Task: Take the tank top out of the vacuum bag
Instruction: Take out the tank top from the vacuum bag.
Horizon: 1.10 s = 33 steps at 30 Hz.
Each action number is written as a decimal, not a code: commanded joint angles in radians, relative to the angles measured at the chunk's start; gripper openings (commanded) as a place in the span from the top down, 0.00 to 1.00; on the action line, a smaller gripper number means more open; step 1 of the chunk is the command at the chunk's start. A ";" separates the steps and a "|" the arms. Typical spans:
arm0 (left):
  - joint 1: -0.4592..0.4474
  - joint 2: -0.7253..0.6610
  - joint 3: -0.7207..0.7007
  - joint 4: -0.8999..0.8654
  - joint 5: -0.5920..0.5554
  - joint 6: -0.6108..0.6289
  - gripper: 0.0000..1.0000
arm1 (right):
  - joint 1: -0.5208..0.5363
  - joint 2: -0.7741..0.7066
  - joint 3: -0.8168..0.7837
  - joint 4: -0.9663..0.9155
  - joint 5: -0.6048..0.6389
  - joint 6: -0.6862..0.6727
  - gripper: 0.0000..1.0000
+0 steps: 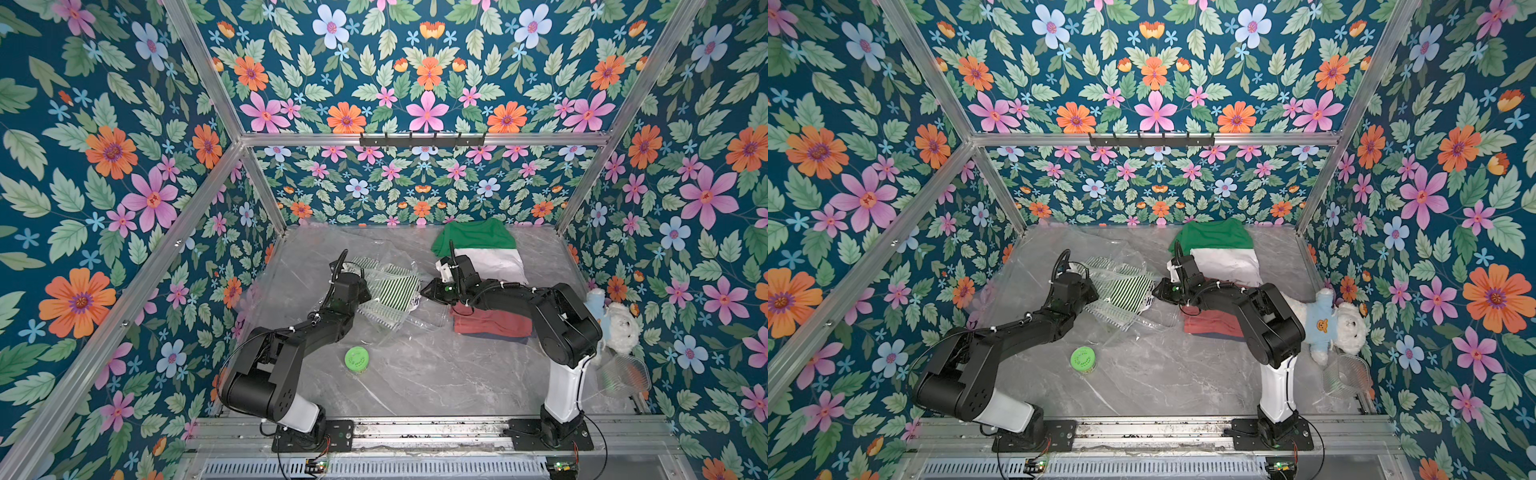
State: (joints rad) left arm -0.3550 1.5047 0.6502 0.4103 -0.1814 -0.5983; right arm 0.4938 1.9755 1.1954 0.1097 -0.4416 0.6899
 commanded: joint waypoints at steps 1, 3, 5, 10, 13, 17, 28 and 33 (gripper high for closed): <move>-0.001 -0.014 -0.008 -0.030 -0.053 0.005 1.00 | -0.019 0.067 0.090 -0.098 -0.064 -0.065 0.78; -0.001 -0.019 -0.010 -0.034 -0.061 0.003 1.00 | -0.020 0.122 0.166 -0.157 -0.075 -0.104 0.79; -0.001 -0.028 -0.012 -0.041 -0.062 0.002 1.00 | -0.022 0.184 0.253 -0.217 -0.094 -0.137 0.79; -0.002 -0.049 -0.035 -0.048 -0.068 -0.011 1.00 | -0.023 0.300 0.473 -0.375 -0.115 -0.232 0.78; -0.003 -0.047 -0.039 -0.050 -0.069 -0.014 1.00 | -0.026 0.311 0.538 -0.426 -0.107 -0.265 0.74; -0.003 -0.032 -0.023 -0.054 -0.069 -0.001 1.00 | -0.023 0.209 0.425 -0.344 -0.106 -0.235 0.62; -0.003 0.009 0.009 -0.045 -0.054 0.020 1.00 | 0.020 -0.074 -0.003 0.062 -0.098 0.075 0.41; -0.002 0.003 0.002 -0.044 -0.046 0.021 1.00 | 0.057 -0.057 -0.065 0.207 -0.075 0.216 0.41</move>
State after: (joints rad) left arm -0.3580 1.5127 0.6544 0.3614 -0.2306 -0.5915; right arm 0.5377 1.9072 1.1393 0.1749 -0.5392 0.7887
